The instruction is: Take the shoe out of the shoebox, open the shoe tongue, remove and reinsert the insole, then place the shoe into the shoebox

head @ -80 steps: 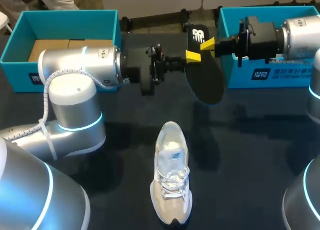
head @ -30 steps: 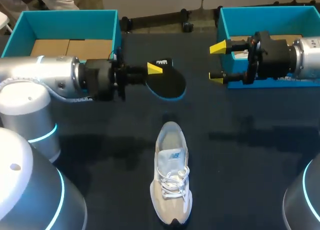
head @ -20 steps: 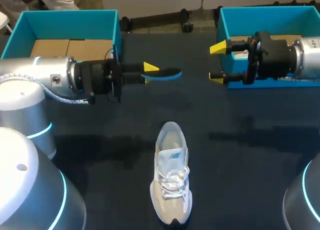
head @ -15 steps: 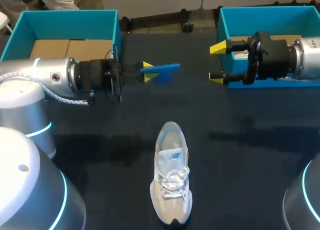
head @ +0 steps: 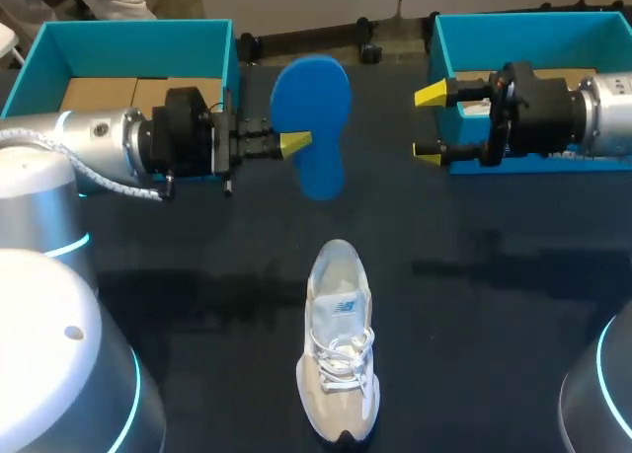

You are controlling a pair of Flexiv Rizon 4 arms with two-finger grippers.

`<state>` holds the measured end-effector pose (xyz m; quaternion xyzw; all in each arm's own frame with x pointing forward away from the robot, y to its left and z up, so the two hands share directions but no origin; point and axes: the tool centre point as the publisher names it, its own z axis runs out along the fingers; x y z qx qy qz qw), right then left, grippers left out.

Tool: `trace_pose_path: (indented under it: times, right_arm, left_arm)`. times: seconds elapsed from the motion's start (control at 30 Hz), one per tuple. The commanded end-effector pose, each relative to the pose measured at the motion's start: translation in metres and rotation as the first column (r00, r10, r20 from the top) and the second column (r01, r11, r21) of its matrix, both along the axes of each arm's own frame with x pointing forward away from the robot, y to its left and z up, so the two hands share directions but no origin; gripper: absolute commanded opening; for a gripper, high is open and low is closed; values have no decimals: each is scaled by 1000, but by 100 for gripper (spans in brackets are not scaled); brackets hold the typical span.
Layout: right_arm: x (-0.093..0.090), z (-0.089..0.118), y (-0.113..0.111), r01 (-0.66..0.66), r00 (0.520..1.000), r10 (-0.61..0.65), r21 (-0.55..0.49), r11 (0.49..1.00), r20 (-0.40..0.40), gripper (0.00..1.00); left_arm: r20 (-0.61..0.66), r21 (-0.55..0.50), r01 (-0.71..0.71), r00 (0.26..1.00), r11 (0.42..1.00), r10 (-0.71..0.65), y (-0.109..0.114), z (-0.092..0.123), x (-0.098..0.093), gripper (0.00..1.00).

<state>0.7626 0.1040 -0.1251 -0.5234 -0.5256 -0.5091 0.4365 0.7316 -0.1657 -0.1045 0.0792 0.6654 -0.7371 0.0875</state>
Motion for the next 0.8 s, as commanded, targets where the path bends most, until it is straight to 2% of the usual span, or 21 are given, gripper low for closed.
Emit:
trace_pose_path:
  times: [0.03,0.07,0.1,0.2,0.43,0.5,0.8]
  right_arm:
    - [1,-1,2,0,1000,0,-1,1000,0,100]
    - [1,-1,2,0,1000,0,-1,1000,0,100]
    - [1,-1,2,0,1000,0,-1,1000,0,100]
    - [1,-1,2,0,1000,0,-1,1000,0,100]
    - [1,-1,2,0,1000,0,-1,1000,0,100]
    - [1,-1,2,0,1000,0,-1,1000,0,100]
    - [1,-1,2,0,1000,0,-1,1000,0,100]
  left_arm:
    - [-449,23,68,892,997,-50,10,10,-7,0]
    - [-460,23,70,886,997,-52,11,10,-7,0]
    - [-526,23,81,848,996,-57,10,11,-7,0]
    - [-622,30,105,780,994,-64,10,11,-7,0]
    - [-813,38,132,580,991,-46,7,-1,-4,0]
    - [-863,28,134,503,991,-44,5,-7,-3,0]
    - [-925,2,124,378,992,-45,1,-18,0,0]
